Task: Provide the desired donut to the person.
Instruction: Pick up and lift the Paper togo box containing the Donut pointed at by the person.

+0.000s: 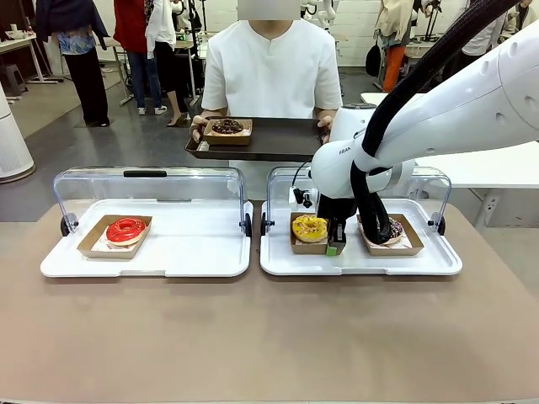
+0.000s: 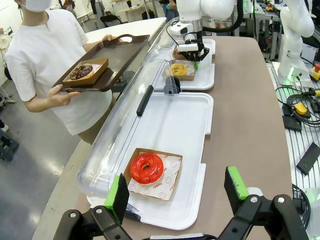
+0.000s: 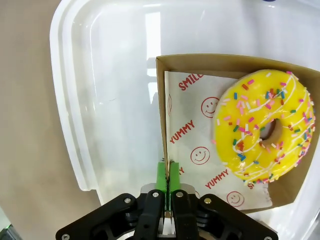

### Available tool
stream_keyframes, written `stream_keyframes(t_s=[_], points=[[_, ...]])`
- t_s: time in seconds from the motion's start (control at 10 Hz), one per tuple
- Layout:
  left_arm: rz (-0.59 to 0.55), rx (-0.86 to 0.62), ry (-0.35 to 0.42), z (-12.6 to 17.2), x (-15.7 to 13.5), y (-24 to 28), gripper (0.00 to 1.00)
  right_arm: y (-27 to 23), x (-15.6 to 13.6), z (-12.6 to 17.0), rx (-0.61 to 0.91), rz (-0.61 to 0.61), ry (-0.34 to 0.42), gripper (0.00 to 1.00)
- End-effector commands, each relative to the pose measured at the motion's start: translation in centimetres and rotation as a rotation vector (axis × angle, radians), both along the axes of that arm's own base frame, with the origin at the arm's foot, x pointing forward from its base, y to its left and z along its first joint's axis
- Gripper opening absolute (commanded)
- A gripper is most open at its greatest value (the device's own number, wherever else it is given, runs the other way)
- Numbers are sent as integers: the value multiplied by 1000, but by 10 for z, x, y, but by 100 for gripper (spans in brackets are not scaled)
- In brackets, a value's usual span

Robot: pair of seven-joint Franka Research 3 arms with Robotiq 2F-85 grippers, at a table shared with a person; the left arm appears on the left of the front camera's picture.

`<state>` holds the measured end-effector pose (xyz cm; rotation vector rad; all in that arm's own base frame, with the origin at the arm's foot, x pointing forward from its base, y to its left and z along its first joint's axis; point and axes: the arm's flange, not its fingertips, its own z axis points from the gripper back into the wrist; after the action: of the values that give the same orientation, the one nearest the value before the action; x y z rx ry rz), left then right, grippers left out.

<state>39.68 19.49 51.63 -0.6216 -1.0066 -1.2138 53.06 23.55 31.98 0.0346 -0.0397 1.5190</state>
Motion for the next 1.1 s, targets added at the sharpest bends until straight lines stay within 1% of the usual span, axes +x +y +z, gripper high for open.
stream_keyframes(t_s=[0.0,0.3,0.5,0.8,1.0], points=[[-1,1,-3,1,-1,1,100,-4,-1,-6,-16,-4,-20,0],[-1,1,-3,1,-1,1,100,0,-17,12,-29,-3,-32,0],[-1,1,-3,1,-1,1,100,4,-34,26,-43,1,-11,0],[-1,1,-3,1,-1,1,100,6,-45,31,-55,16,49,0],[-1,1,-3,1,-1,1,100,11,-55,37,-61,27,59,0]])
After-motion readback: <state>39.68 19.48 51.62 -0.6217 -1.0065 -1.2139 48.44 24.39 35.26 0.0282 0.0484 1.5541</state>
